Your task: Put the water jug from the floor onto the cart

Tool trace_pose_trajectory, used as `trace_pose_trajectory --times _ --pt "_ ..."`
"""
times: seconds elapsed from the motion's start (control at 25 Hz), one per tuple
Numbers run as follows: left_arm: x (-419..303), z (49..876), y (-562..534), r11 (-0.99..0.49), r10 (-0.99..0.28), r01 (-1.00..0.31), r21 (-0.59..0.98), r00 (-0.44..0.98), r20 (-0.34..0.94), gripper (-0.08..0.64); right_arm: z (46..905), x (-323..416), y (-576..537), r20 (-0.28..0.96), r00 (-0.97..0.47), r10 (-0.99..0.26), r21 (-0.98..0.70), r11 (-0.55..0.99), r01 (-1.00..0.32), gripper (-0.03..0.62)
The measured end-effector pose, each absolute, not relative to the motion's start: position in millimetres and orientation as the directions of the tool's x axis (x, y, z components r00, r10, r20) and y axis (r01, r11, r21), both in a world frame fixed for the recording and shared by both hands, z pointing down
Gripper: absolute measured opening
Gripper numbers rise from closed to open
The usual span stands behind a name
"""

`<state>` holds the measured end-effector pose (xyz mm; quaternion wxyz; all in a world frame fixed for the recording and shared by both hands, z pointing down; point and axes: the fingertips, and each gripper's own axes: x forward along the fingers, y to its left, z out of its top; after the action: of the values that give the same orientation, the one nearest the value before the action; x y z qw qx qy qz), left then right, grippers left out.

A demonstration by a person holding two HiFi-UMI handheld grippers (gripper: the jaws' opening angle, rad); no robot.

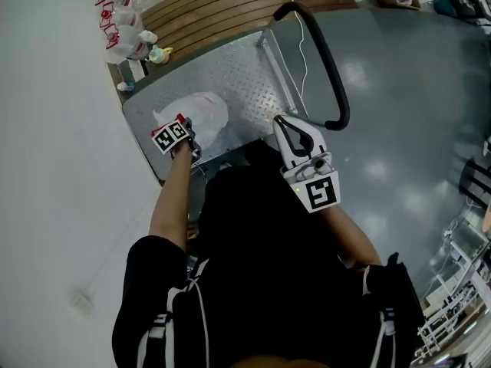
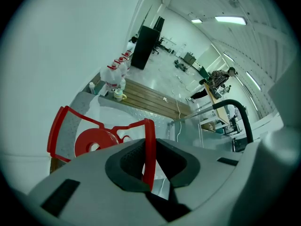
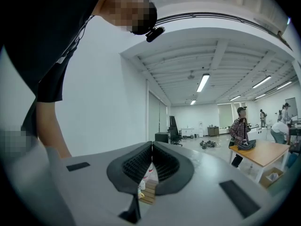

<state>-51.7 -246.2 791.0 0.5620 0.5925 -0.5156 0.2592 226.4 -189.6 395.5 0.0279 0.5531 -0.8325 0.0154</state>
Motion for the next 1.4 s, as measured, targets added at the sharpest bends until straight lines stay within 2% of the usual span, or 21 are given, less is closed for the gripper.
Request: trace_pose_trajectory --times 0.32,0.48,0.64,0.84,1.12,1.28,1.4 --pt "-4 789 -245 0.124 -0.286 -0.851 0.511 0.462 0.839 0.069 396 235 -201 0.071 -0.408 -0.910 -0.016 0.408 -0.913 0.018" --pt "8 778 -247 0.044 -0.303 -0.851 0.524 0.488 0.818 0.076 404 231 -202 0.093 -0.439 -0.894 -0.016 0.440 -0.898 0.018" --pt "9 749 -244 -0.035 -0.380 -0.826 0.563 0.532 0.756 0.075 410 220 -213 0.081 -0.472 -0.878 -0.068 0.468 -0.881 0.019" --pt "10 694 -223 -0.103 -0.498 -0.742 0.662 0.615 0.611 0.075 393 171 -208 0.017 -0.578 -0.816 -0.093 0.574 -0.813 0.020" --pt "-18 606 -187 -0.248 -0.659 -0.780 0.575 0.570 0.490 0.026 385 118 -189 0.029 -0.584 -0.811 -0.094 0.580 -0.809 0.018" --pt "-32 548 -167 -0.340 -0.729 -0.799 0.496 0.557 0.398 0.020 392 90 -176 0.067 -0.603 -0.795 -0.121 0.593 -0.796 0.019" --pt "-44 510 -157 -0.363 -0.785 -0.834 0.416 0.514 0.346 0.018 385 71 -172 0.065 -0.613 -0.787 -0.083 0.608 -0.790 0.018"
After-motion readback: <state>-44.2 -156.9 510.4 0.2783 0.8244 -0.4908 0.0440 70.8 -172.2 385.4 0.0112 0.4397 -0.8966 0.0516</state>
